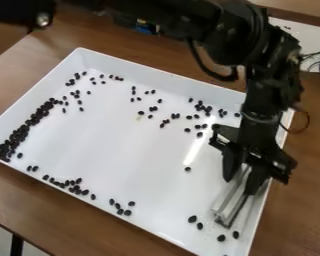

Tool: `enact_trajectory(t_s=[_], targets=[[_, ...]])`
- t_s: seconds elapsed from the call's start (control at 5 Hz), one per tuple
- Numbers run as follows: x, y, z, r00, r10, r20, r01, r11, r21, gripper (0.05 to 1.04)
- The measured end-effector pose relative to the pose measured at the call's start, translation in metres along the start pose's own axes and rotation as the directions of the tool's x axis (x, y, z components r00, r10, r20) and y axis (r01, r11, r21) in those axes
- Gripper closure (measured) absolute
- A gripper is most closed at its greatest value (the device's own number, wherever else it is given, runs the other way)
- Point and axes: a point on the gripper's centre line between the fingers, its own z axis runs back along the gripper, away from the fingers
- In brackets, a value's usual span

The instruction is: Sweep into pile

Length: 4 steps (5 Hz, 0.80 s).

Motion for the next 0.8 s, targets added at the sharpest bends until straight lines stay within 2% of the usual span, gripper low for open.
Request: enact_trajectory(t_s=[0.2, 0.4, 0.6, 0.8], targets=[[0.018, 0.017, -0.001, 1.000, 0.011, -0.014, -0.011, 1.000, -0.015, 0.737], [0.023, 0.040, 0.002, 0.999, 0.035, 0.003, -0.035, 0.999, -0.012, 0.737], [0.021, 0.073, 0.004, 0.996, 0.069, 0.056, -0.067, 0.997, -0.026, 0.737], [0.005, 0.127, 0.007, 0.979, 0.186, 0.084, -0.186, 0.982, -0.006, 0.737]])
